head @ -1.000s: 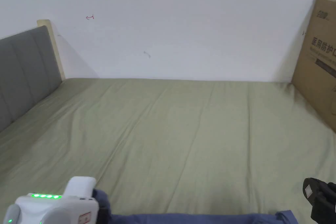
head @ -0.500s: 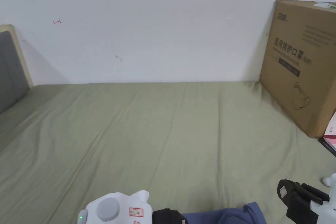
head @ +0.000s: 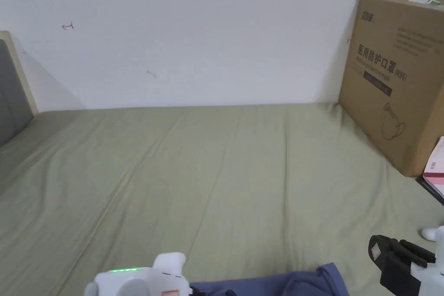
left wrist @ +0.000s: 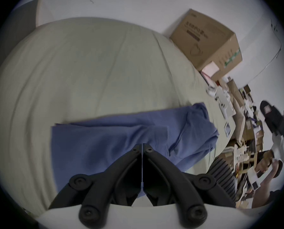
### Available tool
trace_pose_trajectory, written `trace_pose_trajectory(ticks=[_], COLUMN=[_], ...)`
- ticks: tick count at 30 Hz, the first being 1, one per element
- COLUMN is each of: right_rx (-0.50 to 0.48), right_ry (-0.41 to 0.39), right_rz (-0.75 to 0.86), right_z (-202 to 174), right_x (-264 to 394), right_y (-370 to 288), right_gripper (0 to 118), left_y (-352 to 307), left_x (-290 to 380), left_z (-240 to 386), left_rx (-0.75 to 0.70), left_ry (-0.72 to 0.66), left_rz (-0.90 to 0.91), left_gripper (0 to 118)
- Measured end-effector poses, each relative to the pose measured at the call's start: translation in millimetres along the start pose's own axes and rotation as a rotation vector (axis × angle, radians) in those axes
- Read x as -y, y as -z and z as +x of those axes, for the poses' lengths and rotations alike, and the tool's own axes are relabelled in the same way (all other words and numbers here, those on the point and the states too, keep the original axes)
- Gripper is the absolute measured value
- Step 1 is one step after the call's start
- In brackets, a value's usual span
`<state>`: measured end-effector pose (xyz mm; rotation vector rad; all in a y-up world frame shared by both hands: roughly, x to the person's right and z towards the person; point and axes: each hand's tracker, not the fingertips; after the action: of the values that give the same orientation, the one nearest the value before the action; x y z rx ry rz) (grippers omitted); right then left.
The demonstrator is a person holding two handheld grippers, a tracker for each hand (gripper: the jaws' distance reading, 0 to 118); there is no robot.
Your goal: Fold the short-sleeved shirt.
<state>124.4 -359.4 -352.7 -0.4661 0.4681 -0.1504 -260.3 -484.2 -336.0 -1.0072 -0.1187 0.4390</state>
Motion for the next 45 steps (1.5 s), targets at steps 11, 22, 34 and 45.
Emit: trace_pose_trajectory(ticks=[11, 22, 34, 45], right_rx=[-0.024, -0.011, 0.006, -0.025], right_ry=[-0.024, -0.078, -0.181, -0.22], right_rz=[-0.032, -0.007, 0.01, -0.011], right_z=[-13.4, -16.2, -43.8, -63.1], right_x=[5.0, -8.6, -13.7, -15.1], right_y=[1.9, 0.6, 0.0, 11.2], right_gripper=[2, 2, 2, 2], left_y=[38.0, -93.6, -38.2, 44.7], left_x=[9.4, 35.1, 63.6, 67.9], left_z=[5.9, -111.9, -212.6, -200.8], left_rx=[0.351, 0.566, 0.521, 0.765], left_ry=[-0.163, -0.293, -0.558, -0.643], left_rz=[-0.092, 0.221, 0.102, 0.04], left_gripper=[0, 43, 118, 44])
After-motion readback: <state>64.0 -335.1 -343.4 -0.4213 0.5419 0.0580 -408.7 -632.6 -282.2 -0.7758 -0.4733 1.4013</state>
